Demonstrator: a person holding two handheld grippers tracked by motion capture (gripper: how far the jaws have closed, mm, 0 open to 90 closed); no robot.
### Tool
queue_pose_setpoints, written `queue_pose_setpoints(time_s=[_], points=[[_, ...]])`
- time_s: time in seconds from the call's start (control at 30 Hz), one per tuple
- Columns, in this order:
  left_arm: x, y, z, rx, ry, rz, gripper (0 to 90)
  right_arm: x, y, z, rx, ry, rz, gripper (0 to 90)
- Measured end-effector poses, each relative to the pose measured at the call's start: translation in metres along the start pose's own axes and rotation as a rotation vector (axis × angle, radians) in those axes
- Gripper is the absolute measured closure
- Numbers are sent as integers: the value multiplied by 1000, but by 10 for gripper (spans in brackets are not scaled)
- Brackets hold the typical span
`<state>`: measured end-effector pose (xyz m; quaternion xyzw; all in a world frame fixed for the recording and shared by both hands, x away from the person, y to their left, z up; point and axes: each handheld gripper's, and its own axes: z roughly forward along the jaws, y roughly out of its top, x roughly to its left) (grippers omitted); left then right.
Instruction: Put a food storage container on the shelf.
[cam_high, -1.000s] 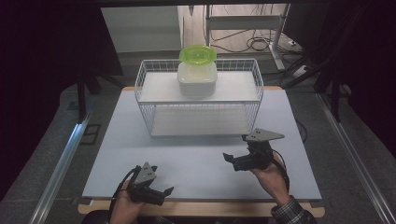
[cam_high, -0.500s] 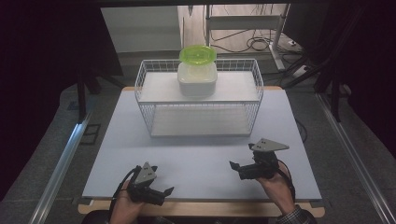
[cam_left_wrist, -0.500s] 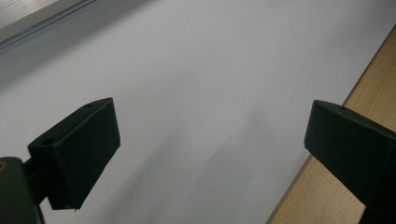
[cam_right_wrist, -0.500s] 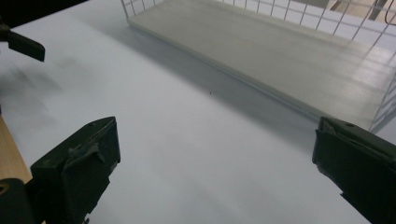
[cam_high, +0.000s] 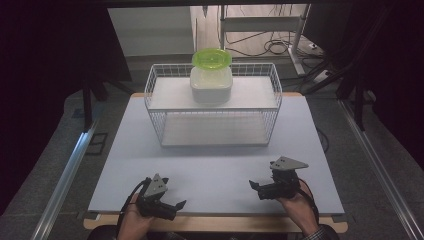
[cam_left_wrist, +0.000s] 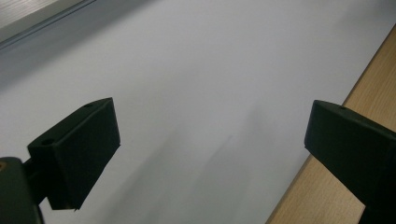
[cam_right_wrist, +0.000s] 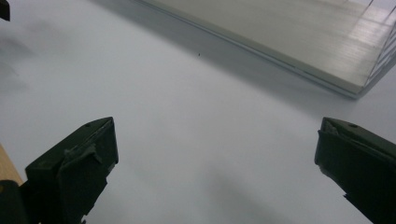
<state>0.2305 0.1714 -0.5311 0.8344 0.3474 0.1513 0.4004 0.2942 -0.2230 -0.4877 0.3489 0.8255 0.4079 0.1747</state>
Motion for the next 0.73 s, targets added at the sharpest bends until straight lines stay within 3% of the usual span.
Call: queue_pose_setpoints(time_s=[0.27, 0.6, 0.73], points=[[0, 0, 1, 4, -3, -1, 30, -3, -11, 2, 45, -6, 5, 0], [-1, 0, 2, 11, -5, 2, 30, 1, -19, 14, 143, -17, -35, 0], [-1, 0, 2, 10, -6, 3, 30, 0, -20, 15, 145, -15, -28, 0]])
